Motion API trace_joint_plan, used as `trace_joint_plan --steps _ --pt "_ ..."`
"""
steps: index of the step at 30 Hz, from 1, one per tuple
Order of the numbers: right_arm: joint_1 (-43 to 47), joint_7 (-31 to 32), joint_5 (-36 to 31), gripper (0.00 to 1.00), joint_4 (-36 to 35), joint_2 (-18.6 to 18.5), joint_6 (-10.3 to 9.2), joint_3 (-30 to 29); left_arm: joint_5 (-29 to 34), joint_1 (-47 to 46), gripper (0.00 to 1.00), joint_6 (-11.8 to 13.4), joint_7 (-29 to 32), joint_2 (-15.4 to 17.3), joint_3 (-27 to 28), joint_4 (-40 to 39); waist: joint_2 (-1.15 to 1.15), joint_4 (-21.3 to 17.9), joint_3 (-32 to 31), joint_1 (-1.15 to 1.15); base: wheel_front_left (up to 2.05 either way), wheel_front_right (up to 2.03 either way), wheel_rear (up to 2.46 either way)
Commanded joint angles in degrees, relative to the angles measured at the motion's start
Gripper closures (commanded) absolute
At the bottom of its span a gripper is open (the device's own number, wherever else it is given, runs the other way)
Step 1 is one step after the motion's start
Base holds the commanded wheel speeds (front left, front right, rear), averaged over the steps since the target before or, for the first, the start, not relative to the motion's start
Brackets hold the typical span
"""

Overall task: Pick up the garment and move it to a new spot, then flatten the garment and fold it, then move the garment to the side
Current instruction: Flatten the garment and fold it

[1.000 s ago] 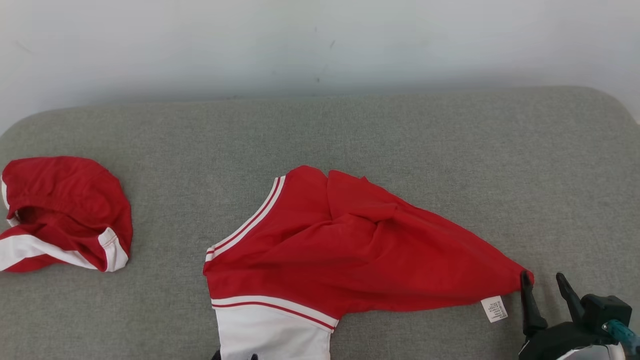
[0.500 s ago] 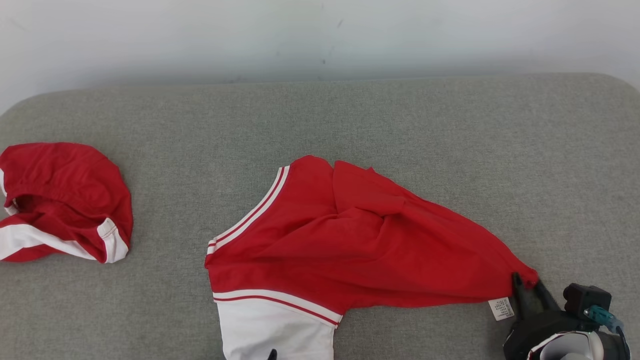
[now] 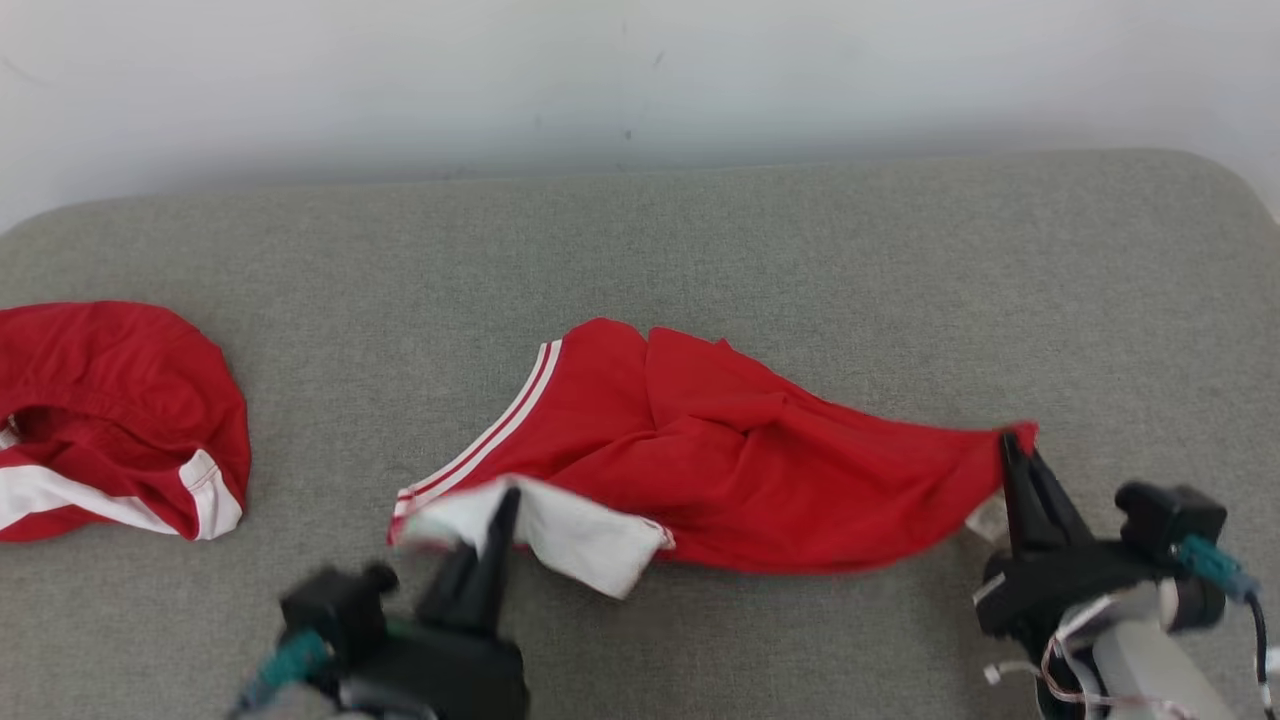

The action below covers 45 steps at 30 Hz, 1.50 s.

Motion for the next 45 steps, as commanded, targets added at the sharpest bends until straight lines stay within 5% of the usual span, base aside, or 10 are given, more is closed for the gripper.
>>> trace_joint_plan --steps 1,10,22,28,45 --pt "-1.73 0.0 0.53 1.0 -0.92 -0.65 -0.13 0.87 -0.9 -2.79 1.0 0.05 -0.04 1.22 -0.19 -0.49 0.0 -0.19 0.25 0.0 0.0 0.0 0.0" --pt "-22.83 3.04 6.75 1.0 -3.4 -5.68 -0.13 7.67 -6.06 -34.87 1.0 0.05 7.5 8.77 -0.71 1.88 0.0 -1.62 8.3 0.0 0.0 0.0 0.0" --pt "-63.3 13.03 13.23 1.0 5.12 -10.16 -0.13 3.47 -6.48 -84.61 1.0 0.05 14.9 11.26 -3.56 18.99 0.0 -2.18 24.35 0.0 0.0 0.0 0.0" --pt "-80.24 14.51 10.02 1.0 13.42 -11.77 -0.13 1.81 -6.36 -103.2 1.0 0.06 14.11 10.59 -3.37 28.52 0.0 -3.17 27.14 0.0 0.0 0.0 0.0" --pt "-92.41 13.1 8.1 1.0 28.33 -8.0 -0.13 5.8 -7.34 -113.33 1.0 0.07 9.88 10.01 -9.91 44.6 0.0 -4.4 29.18 0.0 0.0 0.0 0.0"
